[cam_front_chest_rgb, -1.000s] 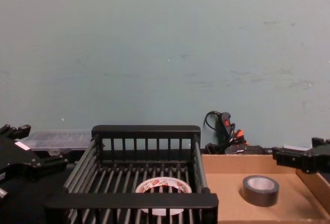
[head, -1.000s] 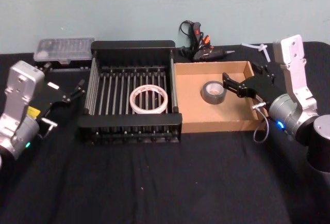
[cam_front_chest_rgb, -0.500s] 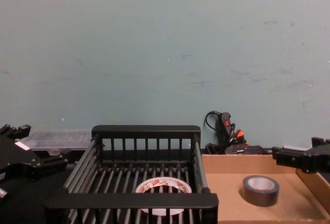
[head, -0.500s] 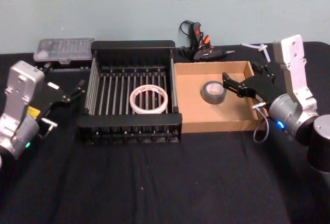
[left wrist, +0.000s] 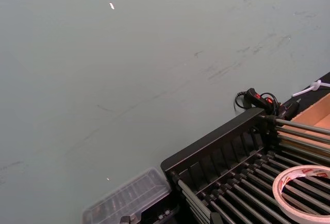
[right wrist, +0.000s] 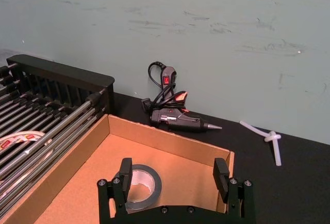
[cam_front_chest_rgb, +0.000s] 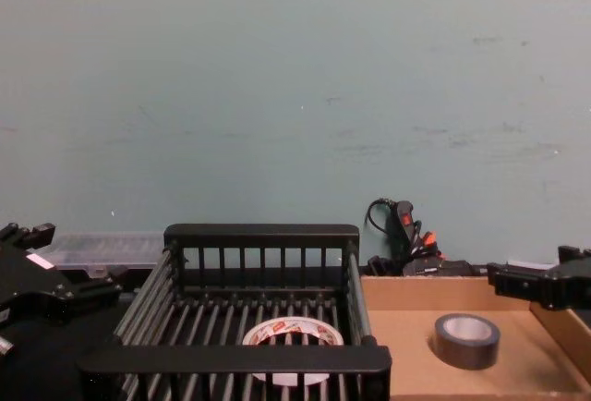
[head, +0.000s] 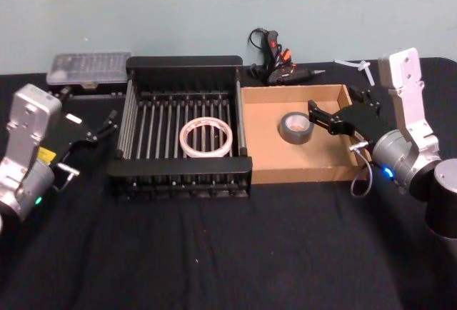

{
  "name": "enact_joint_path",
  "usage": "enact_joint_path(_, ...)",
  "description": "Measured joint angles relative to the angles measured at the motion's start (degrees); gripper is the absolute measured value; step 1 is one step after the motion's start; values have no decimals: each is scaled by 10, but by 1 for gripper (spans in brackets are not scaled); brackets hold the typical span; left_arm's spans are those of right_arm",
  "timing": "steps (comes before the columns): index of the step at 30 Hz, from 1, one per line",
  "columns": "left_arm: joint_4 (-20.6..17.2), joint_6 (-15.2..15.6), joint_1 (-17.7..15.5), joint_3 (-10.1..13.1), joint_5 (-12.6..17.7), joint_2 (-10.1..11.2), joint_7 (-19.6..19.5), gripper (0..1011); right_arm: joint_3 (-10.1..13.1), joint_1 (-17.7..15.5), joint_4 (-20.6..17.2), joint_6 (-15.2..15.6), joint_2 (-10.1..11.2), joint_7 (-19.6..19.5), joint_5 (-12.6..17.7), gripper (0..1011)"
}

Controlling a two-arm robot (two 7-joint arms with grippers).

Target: Pick up the white tape and place it into the black box , Pick up the silver tape and place it into the brown box.

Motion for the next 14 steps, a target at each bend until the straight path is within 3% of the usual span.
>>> enact_joint_path(14, 0, 0, 0, 0, 0, 0, 0, 1001, 0, 0, 0, 0, 0, 0, 0, 1002)
